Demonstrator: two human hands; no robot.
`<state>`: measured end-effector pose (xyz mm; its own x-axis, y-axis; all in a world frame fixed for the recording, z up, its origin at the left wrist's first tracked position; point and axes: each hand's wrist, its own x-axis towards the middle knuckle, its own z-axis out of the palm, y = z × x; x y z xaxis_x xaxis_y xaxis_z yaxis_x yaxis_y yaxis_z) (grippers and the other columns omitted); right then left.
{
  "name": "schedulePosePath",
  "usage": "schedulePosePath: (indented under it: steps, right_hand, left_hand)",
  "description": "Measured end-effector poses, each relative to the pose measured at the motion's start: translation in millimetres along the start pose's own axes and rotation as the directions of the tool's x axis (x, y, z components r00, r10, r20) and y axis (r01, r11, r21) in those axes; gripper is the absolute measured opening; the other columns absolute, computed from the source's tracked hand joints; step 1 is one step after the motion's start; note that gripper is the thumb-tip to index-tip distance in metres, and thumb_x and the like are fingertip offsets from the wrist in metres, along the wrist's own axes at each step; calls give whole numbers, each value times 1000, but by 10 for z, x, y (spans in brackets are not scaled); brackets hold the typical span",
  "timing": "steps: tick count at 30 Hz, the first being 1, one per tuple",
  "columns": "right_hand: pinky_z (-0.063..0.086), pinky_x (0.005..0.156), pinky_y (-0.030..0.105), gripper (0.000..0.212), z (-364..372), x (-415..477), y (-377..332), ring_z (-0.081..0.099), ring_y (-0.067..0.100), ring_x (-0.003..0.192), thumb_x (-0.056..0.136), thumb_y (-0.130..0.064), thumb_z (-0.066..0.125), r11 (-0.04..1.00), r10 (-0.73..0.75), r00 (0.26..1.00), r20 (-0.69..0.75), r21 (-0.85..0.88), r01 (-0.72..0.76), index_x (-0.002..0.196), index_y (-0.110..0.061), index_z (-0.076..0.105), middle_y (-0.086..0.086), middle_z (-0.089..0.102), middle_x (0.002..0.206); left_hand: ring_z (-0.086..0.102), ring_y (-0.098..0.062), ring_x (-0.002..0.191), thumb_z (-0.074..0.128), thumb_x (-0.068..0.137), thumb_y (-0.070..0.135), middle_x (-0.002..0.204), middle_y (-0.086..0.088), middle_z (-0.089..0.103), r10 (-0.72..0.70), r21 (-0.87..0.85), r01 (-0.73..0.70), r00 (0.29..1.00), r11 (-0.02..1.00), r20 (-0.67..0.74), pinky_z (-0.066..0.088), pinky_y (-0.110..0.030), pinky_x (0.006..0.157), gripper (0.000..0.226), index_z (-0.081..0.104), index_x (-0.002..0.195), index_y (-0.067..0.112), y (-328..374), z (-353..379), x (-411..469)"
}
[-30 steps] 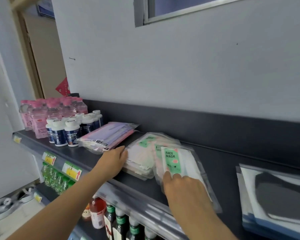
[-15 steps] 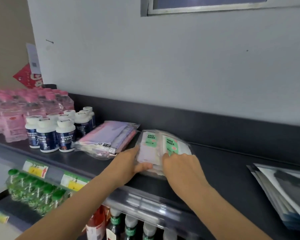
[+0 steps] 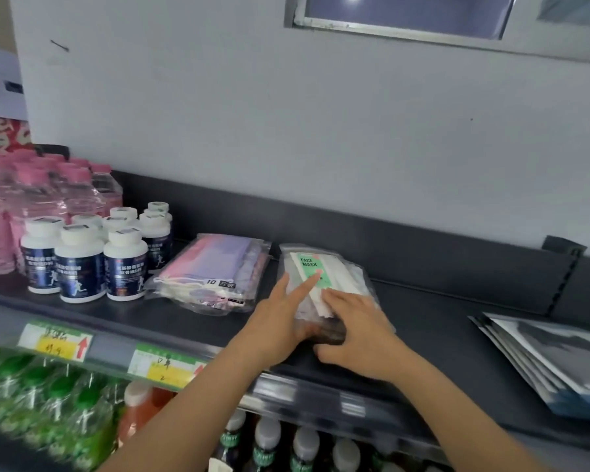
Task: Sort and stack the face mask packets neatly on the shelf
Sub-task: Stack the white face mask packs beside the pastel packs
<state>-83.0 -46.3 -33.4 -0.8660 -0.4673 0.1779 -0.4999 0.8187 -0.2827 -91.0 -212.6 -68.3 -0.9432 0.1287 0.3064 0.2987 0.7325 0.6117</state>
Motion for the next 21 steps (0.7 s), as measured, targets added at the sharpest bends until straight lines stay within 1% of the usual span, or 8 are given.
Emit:
schedulePosePath:
  steps: [2, 4, 7, 9, 11, 15, 18, 21]
  right_hand:
    - [28, 112, 36, 79, -22, -59, 14, 27, 12, 134, 73, -46, 68, 979, -18, 999, -27, 204, 23, 140, -24, 34, -12, 37, 138]
    - [27, 108, 23, 72, -113, -94, 48, 30, 7, 129, 81, -32, 69, 932, 60, 984, -166, 362, 4, 143, -22, 33, -14, 34, 132]
    - [26, 102, 18, 61, -223, -98, 239, 36, 13, 131, 89, -26, 62, 855, 367, 868, -336, 488, -173, 143, -15, 36, -5, 39, 142]
    - [26, 108, 29, 70, -197, -91, 358, 31, 19, 138, 90, -32, 60, 671, 552, 817, -167, 671, -316, 148, -14, 26, 3, 30, 153]
    - [28, 109, 31, 75, -112, -77, 402, 34, 21, 137, 90, -36, 59, 536, 571, 821, -5, 760, -368, 149, -10, 20, 4, 30, 153]
    - [45, 101, 37, 44, -51, 15, 287, 61, 23, 107, 86, -26, 65, 472, 513, 850, 115, 790, -391, 123, -4, 54, 6, 64, 118]
    - [49, 97, 40, 40, -48, 82, 227, 63, 25, 104, 80, -19, 72, 379, 504, 846, 174, 835, -398, 112, 0, 57, 11, 66, 112]
    - [54, 88, 35, 46, -78, 118, 230, 64, 23, 97, 74, -12, 77, 270, 538, 819, 199, 880, -391, 112, 4, 55, 13, 66, 108]
  left_hand:
    - [20, -34, 142, 57, 91, 33, 159, -7, 7, 17, 69, -20, 999, 997, 39, 22, -45, 115, 65, 21, 143, 50, -37, 27, 34]
    - [25, -36, 140, 53, 92, 31, 158, -7, 14, 27, 99, -33, 998, 995, 62, 25, -46, 114, 59, 27, 142, 49, -73, 46, 49]
    - [23, -34, 140, 54, 91, 30, 158, -5, 12, 3, 67, -8, 997, 998, 77, 22, -46, 115, 61, 27, 141, 49, -88, 49, 56]
    - [14, -32, 144, 58, 86, 35, 159, -4, 7, -15, 23, 13, 994, 1000, 108, 19, -45, 117, 65, 27, 141, 49, -81, 32, 48]
    - [1, -26, 147, 66, 76, 46, 159, -4, -1, -30, -35, 35, 990, 999, 138, 16, -44, 118, 74, 27, 139, 52, -54, -1, 20]
    - [-14, -16, 145, 59, 68, 72, 160, -5, 2, -79, -196, 103, 989, 975, 126, 12, -37, 116, 80, 34, 138, 43, 68, -88, -52]
    - [-5, -19, 147, 45, 90, 54, 155, -2, 27, -96, -299, 100, 995, 949, 26, 13, -33, 113, 45, 45, 131, 35, 85, -116, -35]
    - [17, -22, 144, 53, 92, 33, 148, -5, 37, -133, -307, 130, 991, 943, 12, 23, -33, 113, 29, 48, 120, 38, 16, -110, -6]
